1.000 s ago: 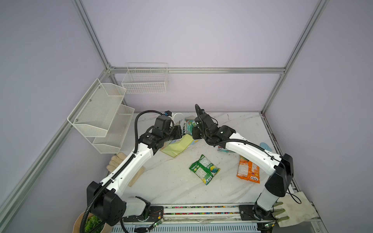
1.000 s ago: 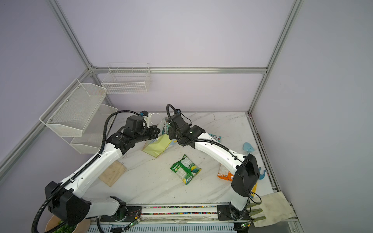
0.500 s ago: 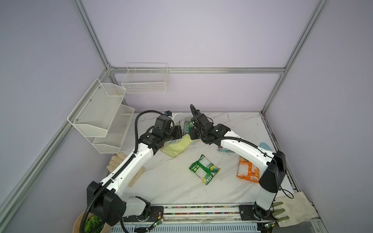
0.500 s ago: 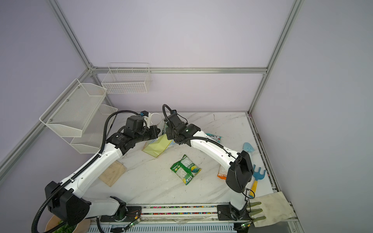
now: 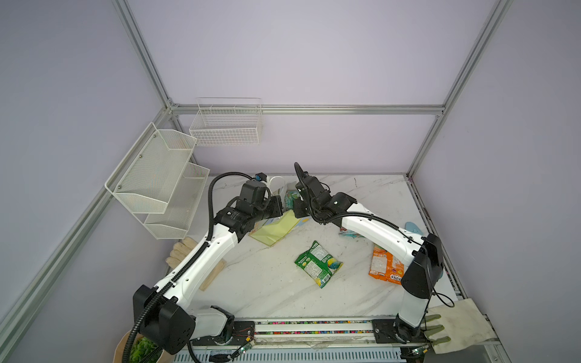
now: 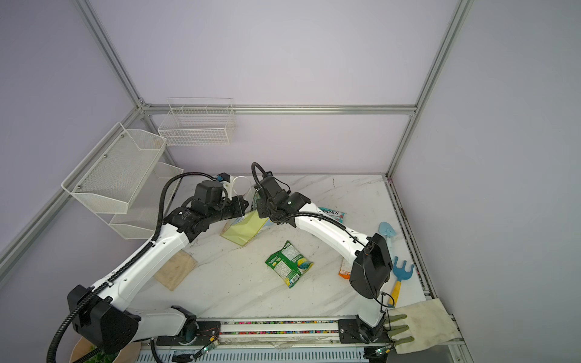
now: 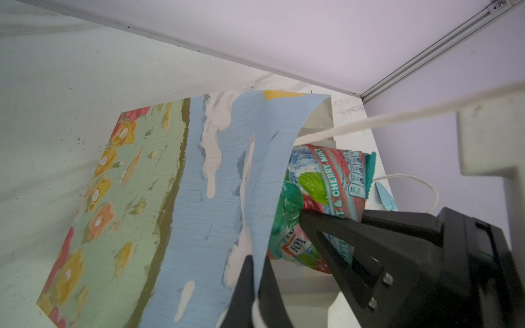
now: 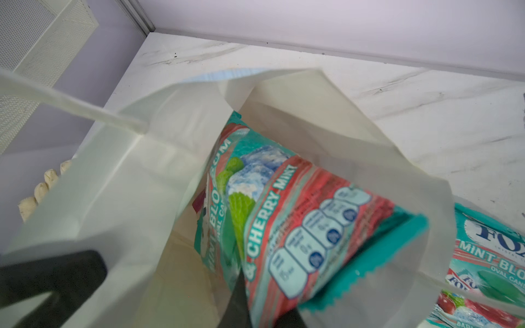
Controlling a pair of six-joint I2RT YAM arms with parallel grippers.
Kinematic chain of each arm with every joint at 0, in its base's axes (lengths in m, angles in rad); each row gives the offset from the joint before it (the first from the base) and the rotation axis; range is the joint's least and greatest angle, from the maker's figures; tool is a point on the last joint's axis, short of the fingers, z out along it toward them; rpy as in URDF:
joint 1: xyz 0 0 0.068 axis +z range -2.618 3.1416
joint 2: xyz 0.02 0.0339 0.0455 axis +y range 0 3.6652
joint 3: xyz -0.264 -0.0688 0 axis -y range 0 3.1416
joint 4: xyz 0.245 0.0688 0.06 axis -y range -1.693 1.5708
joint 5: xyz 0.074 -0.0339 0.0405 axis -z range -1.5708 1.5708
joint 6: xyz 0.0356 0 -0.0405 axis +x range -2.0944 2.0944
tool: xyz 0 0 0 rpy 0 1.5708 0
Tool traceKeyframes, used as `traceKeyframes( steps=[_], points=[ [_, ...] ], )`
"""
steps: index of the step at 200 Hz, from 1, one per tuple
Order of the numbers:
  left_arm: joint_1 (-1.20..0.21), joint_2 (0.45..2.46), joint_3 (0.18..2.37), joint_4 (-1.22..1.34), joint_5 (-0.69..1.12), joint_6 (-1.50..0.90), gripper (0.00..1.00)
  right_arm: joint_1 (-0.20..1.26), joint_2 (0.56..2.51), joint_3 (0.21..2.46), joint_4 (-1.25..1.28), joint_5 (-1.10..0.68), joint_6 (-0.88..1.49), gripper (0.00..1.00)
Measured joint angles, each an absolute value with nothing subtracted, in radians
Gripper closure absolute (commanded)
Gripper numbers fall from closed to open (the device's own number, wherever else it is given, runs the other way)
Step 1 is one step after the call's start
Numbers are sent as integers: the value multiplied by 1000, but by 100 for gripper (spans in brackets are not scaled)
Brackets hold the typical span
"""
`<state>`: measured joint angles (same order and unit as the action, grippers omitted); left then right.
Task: Place the snacks into the paper bag
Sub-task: Place the snack in the paper bag.
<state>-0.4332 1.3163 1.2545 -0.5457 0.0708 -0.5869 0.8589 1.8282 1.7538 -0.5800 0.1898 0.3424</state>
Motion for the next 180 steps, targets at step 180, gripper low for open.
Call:
traceKeyframes(
  steps=[180],
  points=[
    [-434, 1314, 1253, -551, 69, -587, 100, 860, 1645, 1704, -542, 233, 363, 45]
  ],
)
